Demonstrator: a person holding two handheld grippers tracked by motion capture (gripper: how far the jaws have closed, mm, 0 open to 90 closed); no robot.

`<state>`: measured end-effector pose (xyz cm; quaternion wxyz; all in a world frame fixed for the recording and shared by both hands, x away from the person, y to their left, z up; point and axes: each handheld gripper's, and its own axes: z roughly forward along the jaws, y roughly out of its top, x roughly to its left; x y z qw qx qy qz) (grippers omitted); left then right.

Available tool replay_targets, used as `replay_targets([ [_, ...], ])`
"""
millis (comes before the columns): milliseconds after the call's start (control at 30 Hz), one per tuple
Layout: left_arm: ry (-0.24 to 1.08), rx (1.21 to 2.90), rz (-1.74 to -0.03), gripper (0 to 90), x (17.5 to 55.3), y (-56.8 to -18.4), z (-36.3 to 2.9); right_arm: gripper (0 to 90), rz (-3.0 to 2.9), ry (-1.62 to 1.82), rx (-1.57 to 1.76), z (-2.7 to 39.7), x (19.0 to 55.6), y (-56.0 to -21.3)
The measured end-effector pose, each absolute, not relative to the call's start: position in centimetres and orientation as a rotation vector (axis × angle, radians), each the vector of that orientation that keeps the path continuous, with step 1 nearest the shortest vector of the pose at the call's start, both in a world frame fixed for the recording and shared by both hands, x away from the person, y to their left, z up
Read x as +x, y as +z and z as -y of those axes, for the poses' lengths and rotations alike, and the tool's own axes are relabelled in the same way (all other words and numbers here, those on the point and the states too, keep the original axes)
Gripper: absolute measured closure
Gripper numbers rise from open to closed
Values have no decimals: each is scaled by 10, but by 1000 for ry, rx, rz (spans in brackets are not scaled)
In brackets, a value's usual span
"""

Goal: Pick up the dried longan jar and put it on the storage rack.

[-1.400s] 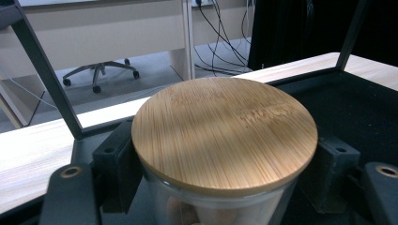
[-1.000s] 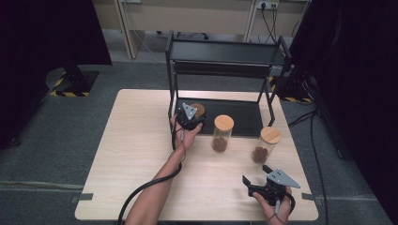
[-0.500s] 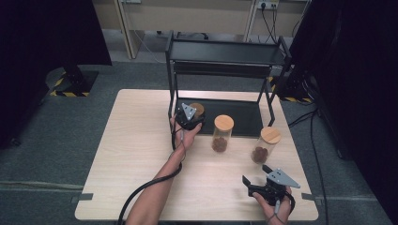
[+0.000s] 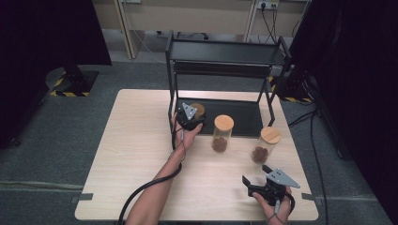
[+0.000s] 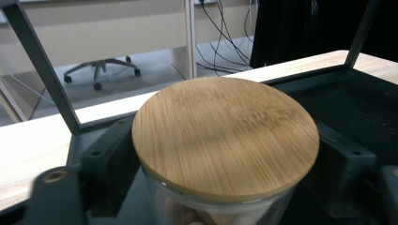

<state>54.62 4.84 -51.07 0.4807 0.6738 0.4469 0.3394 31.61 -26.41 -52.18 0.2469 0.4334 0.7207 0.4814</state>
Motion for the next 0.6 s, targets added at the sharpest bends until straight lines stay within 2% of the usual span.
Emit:
replay_targets([
  [33,828,1647,-1092,126,546,-510,-48,41,-1967,1310,1182,264,316,-522],
  [133,833,1662,-1086,98,545,-507,-47,41,-1966,1310,1181,264,316,-522],
  [600,851,1682,-1085,62,535,-490,-51,41,-1973,1304,1176,263,316,-522],
])
